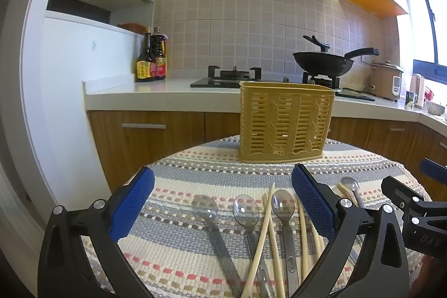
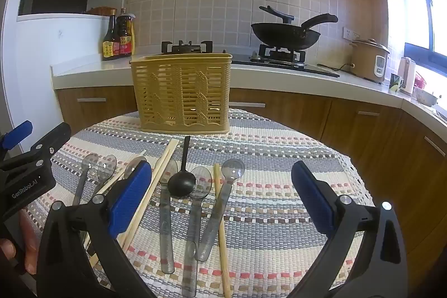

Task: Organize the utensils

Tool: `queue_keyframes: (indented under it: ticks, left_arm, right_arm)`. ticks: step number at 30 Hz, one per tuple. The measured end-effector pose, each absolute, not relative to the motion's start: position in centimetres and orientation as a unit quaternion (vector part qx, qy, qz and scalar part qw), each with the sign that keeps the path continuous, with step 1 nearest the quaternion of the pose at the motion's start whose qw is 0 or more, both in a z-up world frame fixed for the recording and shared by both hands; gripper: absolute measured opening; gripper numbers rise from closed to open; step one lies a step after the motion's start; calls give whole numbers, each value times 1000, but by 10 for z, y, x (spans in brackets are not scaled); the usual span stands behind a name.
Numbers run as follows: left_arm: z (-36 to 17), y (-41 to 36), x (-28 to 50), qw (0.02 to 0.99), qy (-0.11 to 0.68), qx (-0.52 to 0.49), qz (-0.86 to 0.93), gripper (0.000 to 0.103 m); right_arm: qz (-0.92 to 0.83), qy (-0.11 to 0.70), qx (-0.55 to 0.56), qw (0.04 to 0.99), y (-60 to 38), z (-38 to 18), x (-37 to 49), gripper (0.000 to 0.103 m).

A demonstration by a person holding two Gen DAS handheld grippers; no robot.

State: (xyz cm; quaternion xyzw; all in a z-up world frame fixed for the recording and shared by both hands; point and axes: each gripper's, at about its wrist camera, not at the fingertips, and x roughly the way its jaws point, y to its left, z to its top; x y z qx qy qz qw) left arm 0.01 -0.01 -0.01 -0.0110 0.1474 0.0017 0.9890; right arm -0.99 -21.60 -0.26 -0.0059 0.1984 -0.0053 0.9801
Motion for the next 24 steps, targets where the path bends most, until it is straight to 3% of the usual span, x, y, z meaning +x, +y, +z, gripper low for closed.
queue_keyframes:
  ticks: [24]
  left_arm:
    - [0, 0, 0, 989, 148, -12, 2, 95]
  right_arm:
    - [-4, 198, -10, 980, -214, -3, -10, 96]
